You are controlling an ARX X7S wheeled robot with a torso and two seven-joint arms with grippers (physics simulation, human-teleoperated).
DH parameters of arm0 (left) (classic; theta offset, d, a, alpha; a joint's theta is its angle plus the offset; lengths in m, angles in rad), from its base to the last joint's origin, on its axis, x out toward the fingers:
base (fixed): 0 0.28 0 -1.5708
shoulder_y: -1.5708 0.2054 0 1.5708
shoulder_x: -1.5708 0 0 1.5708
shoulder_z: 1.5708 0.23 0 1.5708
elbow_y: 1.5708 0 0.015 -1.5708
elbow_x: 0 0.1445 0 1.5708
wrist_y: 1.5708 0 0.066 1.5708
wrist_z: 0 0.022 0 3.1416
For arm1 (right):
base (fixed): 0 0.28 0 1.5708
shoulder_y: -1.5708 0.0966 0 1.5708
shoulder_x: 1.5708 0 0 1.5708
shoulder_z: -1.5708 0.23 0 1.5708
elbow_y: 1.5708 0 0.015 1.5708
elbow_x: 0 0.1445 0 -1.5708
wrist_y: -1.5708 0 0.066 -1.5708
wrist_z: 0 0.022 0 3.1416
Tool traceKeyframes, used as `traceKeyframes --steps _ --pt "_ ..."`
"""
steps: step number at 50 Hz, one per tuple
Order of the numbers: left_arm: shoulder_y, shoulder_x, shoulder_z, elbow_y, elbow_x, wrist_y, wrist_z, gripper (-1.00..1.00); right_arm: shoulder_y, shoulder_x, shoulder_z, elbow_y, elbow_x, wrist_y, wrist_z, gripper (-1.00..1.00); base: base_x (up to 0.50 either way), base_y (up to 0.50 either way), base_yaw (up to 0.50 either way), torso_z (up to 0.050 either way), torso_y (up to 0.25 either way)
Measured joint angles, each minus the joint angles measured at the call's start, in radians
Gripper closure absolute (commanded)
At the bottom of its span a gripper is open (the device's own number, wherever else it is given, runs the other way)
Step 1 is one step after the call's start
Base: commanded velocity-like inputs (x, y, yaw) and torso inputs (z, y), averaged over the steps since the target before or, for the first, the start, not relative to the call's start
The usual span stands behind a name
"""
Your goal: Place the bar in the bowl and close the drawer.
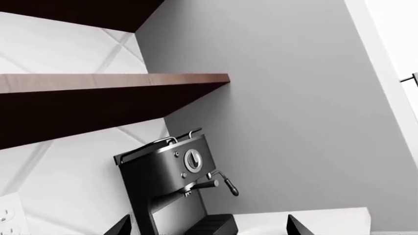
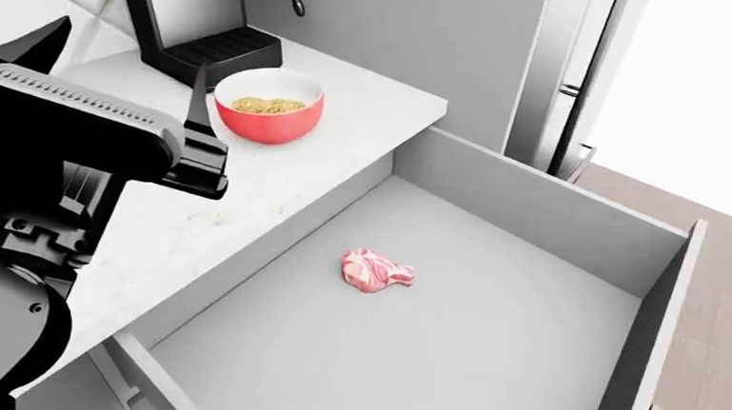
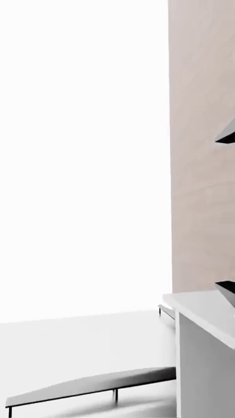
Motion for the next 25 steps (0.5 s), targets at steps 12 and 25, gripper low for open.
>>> traceKeyframes --steps 12,25 --pt "0.018 -0.01 -0.009 0.002 -0.001 0.01 -0.002 -1.0 -0.325 -0.037 0.226 0.039 0.003 -0.039 -0.004 -1.0 0.0 0.0 0.0 0.0 0.0" --pt "0.025 -0.016 -0.008 0.001 0.002 0.018 -0.004 -1.0 -0.686 -0.125 0.555 0.115 0.072 -0.017 -0.123 -1.0 0.0 0.0 0.0 0.0 0.0"
